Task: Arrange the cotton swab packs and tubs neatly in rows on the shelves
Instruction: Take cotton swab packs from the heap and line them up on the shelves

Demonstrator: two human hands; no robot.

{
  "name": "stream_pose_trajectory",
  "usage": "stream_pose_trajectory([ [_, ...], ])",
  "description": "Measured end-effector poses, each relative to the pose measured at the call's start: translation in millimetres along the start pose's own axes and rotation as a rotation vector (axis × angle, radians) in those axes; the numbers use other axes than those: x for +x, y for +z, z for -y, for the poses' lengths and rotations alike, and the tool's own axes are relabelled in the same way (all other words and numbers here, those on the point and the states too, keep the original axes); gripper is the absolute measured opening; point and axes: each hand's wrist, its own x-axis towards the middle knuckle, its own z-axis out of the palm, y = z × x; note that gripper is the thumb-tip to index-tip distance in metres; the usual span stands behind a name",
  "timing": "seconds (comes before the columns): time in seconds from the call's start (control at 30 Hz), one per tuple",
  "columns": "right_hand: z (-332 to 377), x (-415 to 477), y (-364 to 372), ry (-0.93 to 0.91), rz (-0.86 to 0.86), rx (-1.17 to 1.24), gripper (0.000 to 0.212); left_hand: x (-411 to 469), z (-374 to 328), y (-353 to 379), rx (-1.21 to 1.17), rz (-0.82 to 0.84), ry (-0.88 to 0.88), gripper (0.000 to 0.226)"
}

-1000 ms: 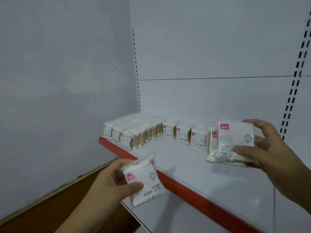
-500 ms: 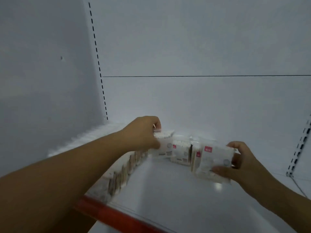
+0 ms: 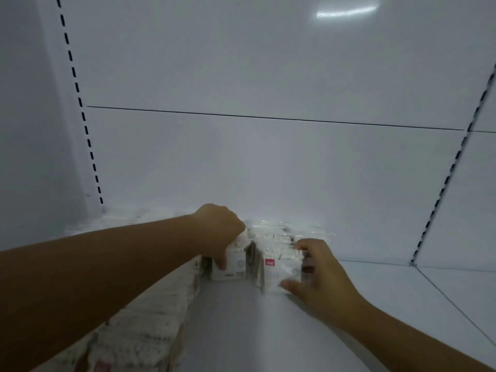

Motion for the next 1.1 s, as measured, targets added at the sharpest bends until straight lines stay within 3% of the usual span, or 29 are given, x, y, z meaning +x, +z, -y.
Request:
stream_pose_trajectory([
  [0.07,4,-1,-2,-0.019,-0.044,-0.057,0.054,0,0,-5,-0.063,-0.048,0.011,0.067],
  [0.2,-1,-6,-36,0.078,-0.133,0.075,0.047,7,-24,-6,-0.115,-0.333,0.129,0.067],
  [0.33,-15,-7,-62,0.155,-0.133,0.134,0.048,23,-51,1,-0.091,-0.327,0.177,0.082],
  [0.47,-30,-14,-59,0.181,-0.099,0.035,0.047,28,-51,3,-0.08,-0.404,0.266,0.056],
  [0.63,-42,0,-46,0.092,-0.073,-0.176,0.047,21,-50,-12,-0.121,-0.323,0.202,0.035],
  [0.77,-51,12,-34,-0.083,-0.091,-0.577,0.066,20,-52,-13,-0.099,-0.262,0.157,0.034],
  [0.9,-61,12,-32,-0.186,-0.147,-0.715,0.081,15,-48,-3,-0.12,-0.268,0.057,0.058],
  [1.0,-54,12,-27,-0.272,-0.138,-0.782,0.078,9,-40,13,-0.083,-0.104,-0.094,0.092],
  [1.1,-35,16,-11,-0.305,-0.102,-0.799,0.075,9,-36,19,-0.05,-0.006,-0.162,0.096],
])
